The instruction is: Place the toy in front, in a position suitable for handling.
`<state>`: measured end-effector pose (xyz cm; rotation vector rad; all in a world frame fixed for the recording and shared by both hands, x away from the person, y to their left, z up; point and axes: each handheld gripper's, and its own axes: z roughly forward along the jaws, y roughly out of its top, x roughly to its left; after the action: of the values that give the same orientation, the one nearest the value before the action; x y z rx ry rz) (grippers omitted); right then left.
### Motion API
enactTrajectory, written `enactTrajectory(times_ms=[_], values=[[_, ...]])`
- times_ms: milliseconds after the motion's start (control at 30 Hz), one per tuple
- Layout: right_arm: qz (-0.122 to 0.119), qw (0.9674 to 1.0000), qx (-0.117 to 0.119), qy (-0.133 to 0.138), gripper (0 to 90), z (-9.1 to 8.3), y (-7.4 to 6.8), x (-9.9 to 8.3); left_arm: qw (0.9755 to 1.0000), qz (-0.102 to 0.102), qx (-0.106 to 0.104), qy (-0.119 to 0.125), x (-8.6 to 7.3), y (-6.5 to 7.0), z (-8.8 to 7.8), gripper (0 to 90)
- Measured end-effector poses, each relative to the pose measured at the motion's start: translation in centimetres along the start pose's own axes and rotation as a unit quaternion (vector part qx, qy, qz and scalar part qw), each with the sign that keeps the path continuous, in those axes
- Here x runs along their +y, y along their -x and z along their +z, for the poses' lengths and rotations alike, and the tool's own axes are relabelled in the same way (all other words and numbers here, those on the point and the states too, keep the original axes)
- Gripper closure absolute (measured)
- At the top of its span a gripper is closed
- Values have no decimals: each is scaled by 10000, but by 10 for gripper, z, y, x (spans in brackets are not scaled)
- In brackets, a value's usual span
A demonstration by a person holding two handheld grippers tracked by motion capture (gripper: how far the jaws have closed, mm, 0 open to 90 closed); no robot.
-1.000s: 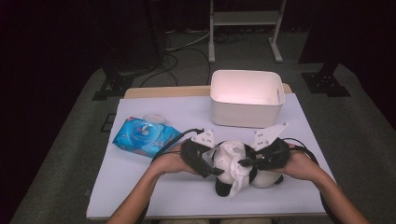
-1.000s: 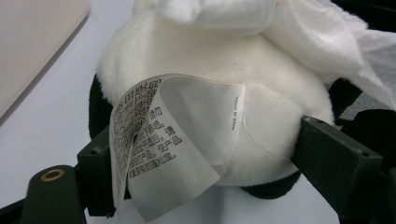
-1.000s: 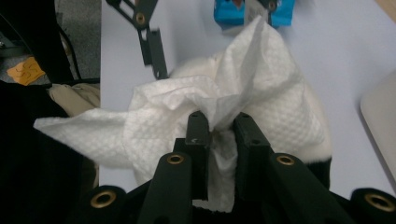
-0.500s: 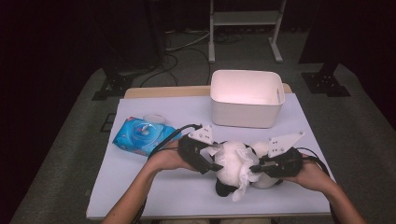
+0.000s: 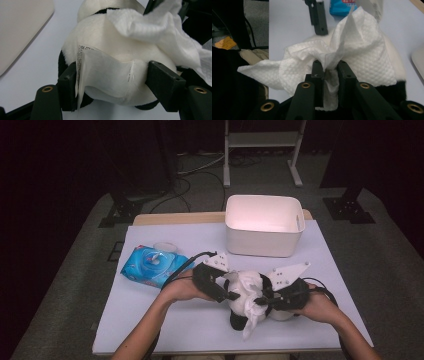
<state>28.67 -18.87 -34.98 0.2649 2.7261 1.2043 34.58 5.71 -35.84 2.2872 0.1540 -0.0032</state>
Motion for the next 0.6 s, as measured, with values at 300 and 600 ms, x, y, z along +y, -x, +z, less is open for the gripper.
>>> enactTrajectory(times_ms=[300, 600], values=[[-176, 9997, 161, 10, 771, 18, -3, 17, 10000, -19, 67, -24, -5, -3, -1, 299], [-149, 9998, 127, -24, 770, 6, -5, 7, 10000, 8, 53, -22, -2, -2, 1, 291]])
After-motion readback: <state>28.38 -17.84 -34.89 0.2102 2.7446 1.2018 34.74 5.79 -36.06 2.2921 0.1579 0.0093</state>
